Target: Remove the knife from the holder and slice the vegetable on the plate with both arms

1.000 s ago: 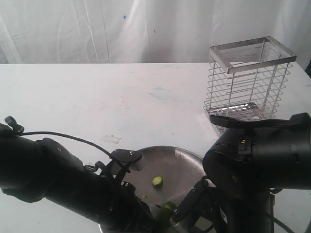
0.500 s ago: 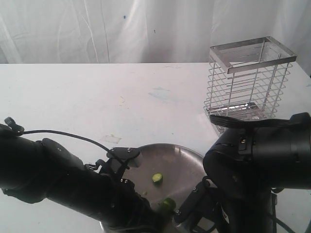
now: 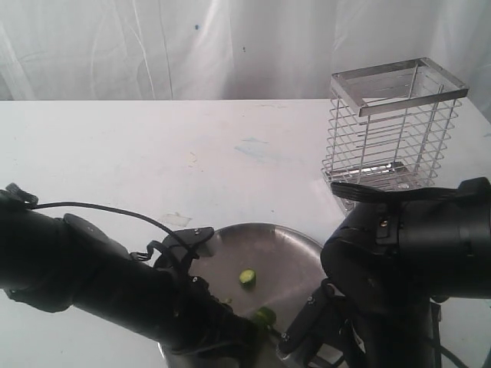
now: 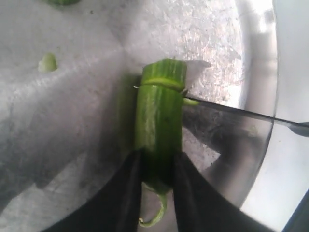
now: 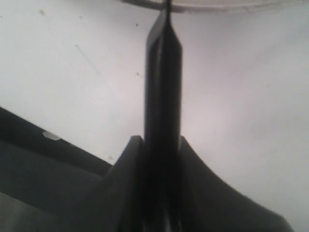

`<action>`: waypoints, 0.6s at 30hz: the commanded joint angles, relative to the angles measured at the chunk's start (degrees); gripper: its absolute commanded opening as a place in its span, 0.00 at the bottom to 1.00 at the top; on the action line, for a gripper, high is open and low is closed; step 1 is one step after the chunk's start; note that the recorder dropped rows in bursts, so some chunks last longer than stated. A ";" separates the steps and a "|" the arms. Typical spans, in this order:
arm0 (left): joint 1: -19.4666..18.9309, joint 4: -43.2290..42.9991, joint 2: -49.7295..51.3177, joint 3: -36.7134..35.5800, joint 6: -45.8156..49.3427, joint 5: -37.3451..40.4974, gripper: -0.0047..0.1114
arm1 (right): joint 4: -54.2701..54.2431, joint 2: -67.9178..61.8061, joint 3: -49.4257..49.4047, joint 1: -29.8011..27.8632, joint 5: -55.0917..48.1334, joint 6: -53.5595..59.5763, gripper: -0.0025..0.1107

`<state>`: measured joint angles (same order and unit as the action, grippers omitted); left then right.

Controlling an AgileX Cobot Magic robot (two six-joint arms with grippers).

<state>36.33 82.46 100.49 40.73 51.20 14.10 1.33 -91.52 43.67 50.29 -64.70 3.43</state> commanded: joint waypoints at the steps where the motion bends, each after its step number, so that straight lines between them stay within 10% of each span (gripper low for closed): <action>1: -3.05 -1.04 2.81 -0.74 -0.45 -12.79 0.04 | 0.47 -0.05 0.26 -0.05 -2.42 1.93 0.02; 18: -3.60 -1.04 2.81 -0.74 -0.21 -3.17 0.04 | 0.76 -1.97 0.96 -0.05 3.56 1.93 0.02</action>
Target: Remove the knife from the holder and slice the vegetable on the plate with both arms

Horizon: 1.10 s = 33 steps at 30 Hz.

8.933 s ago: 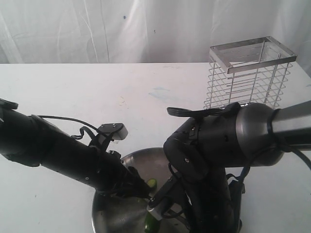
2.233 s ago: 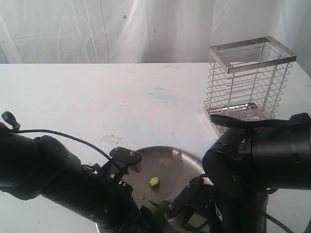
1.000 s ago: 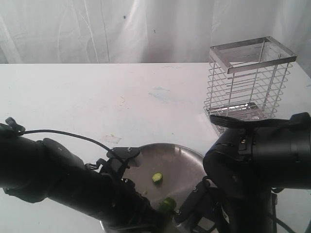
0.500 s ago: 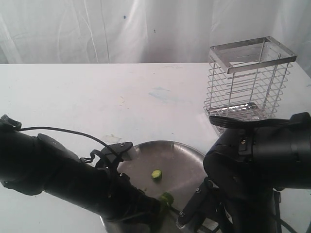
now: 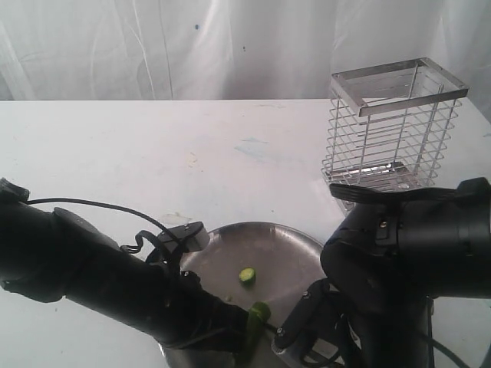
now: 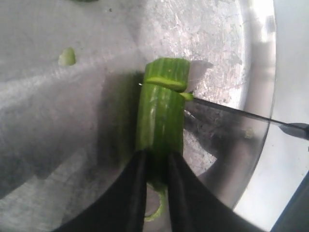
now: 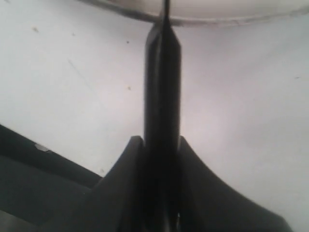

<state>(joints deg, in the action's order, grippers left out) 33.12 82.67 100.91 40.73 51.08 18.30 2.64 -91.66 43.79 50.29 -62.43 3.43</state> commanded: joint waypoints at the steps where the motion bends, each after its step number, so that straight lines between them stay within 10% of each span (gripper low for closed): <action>1: -0.38 -1.25 2.40 -0.74 -0.10 -7.36 0.04 | -0.54 -2.94 1.36 -0.05 1.16 1.93 0.02; 33: -0.48 -5.68 -8.45 -0.74 0.08 -9.92 0.17 | 2.69 -4.42 2.98 -0.05 -0.50 0.09 0.02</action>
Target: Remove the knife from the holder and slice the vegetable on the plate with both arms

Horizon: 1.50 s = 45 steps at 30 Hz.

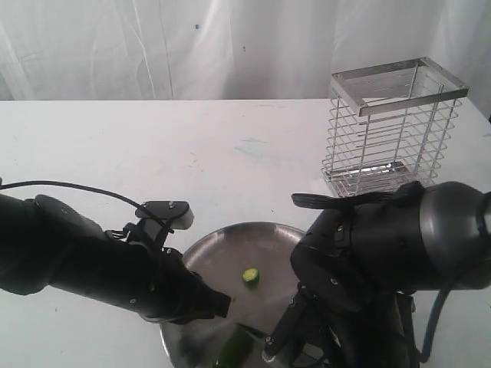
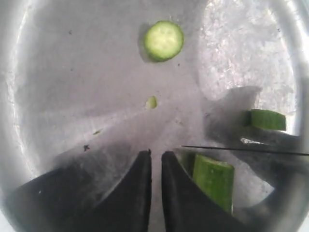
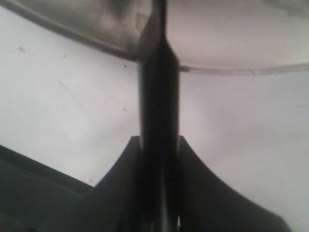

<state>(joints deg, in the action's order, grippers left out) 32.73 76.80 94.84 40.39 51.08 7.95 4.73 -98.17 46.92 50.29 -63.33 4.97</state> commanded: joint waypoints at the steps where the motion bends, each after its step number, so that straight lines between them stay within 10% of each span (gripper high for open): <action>1: -0.09 0.19 -3.03 -0.40 0.08 0.36 0.17 | 1.42 2.55 -0.15 -0.05 0.40 -2.23 0.02; 10: -0.09 -0.05 -7.54 -0.40 0.19 -0.80 0.18 | 8.95 7.60 0.47 -0.16 0.70 -8.39 0.02; 15: -0.09 -0.05 -8.89 -0.40 0.19 -0.57 0.36 | 7.29 8.34 3.40 -3.09 3.97 -9.57 0.02; 31: -0.09 -0.05 -9.12 -0.40 0.09 6.31 0.46 | -25.13 0.25 4.44 -16.64 20.15 6.89 0.02; 45: -0.09 -0.51 -9.23 -0.40 0.09 8.83 0.46 | -25.27 1.04 4.34 -16.64 27.80 7.28 0.28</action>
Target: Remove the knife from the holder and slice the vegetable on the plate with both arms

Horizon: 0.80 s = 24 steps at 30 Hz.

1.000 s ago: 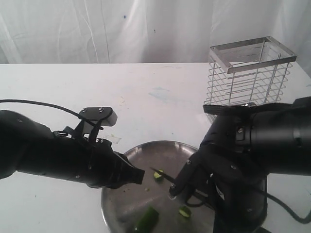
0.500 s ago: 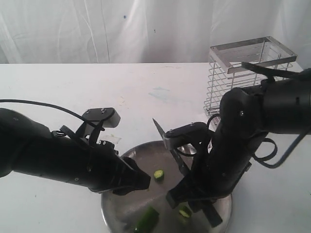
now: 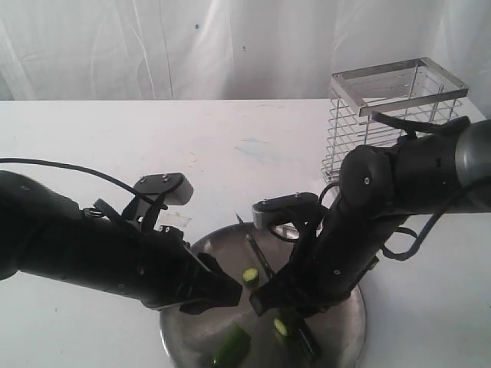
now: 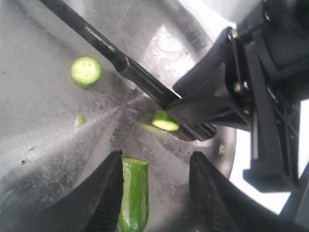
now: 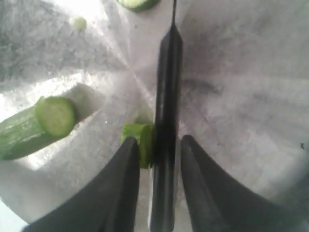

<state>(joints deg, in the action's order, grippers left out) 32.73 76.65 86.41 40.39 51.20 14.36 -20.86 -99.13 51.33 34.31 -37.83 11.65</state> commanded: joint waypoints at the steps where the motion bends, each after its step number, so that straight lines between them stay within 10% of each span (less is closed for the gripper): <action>1: -0.09 -0.52 -0.89 -0.40 -0.02 2.79 0.46 | 0.32 2.99 -0.08 -0.66 2.86 0.61 0.28; 24: -0.09 -3.59 -1.27 -0.40 0.11 4.33 0.46 | -8.06 66.21 -22.11 1.94 14.70 0.22 0.02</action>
<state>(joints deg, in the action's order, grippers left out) 32.73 72.99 85.63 40.39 51.20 17.69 -28.56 -40.21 30.64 35.99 -21.82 11.65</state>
